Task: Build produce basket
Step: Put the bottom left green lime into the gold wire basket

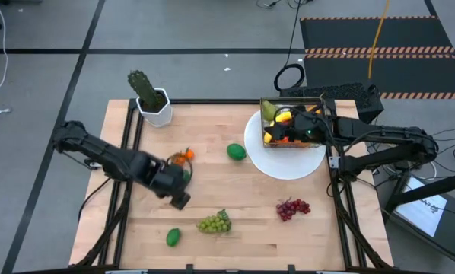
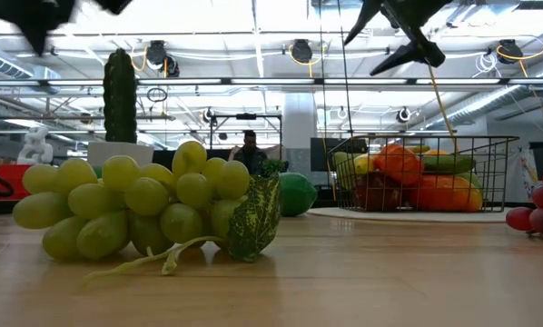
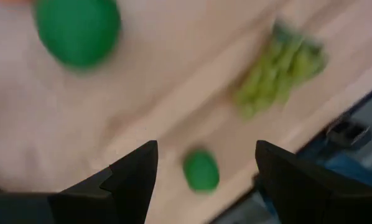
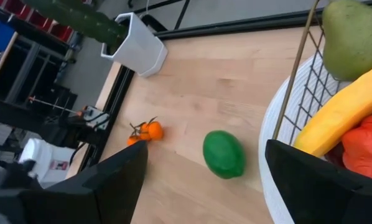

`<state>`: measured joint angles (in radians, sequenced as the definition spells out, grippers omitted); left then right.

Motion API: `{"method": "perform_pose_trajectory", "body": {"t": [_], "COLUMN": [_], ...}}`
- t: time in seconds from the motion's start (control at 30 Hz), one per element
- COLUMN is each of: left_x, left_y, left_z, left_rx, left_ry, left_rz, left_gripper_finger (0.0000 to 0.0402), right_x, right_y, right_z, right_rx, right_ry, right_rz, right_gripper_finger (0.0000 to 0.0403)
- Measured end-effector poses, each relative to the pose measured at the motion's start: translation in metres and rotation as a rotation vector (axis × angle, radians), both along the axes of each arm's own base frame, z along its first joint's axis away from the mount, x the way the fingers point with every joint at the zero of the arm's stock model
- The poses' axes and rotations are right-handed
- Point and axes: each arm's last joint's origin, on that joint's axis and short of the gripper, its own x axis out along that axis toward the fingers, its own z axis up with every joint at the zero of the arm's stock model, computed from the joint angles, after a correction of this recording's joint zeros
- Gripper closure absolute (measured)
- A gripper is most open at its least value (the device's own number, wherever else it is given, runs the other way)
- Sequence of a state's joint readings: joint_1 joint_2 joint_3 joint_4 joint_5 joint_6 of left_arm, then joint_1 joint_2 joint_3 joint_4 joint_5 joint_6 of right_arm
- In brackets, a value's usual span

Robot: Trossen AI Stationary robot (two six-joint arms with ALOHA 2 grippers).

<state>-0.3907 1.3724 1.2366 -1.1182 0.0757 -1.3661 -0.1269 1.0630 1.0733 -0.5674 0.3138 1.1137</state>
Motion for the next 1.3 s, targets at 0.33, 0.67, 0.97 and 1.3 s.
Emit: {"method": "perform_pose_trajectory", "body": {"t": [0.33, 0.67, 0.97, 1.3], "left_x": [-0.016, -0.034, -0.023, -0.021], "left_y": [-0.045, -0.060, -0.083, -0.098], "left_z": [-0.058, -0.087, -0.109, -0.135], "left_rx": [-0.174, -0.213, -0.244, -0.236], "left_ry": [0.022, 0.092, 0.068, 0.156], "left_rz": [0.090, 0.190, 0.150, 0.154], "left_gripper_finger": [0.0131, 0.0131, 0.0131, 0.0131], "right_x": [0.001, 0.001, 0.001, 0.001], "right_y": [0.002, 0.004, 0.004, 0.004], "right_z": [0.000, 0.000, 0.000, -0.001], "right_rx": [0.000, 0.035, 0.034, 0.022], "right_ry": [-0.002, -0.003, -0.003, 0.008], "right_rz": [0.012, 0.055, 0.057, 0.066], "right_gripper_finger": [0.0085, 0.0085, 0.0085, 0.0085]}}
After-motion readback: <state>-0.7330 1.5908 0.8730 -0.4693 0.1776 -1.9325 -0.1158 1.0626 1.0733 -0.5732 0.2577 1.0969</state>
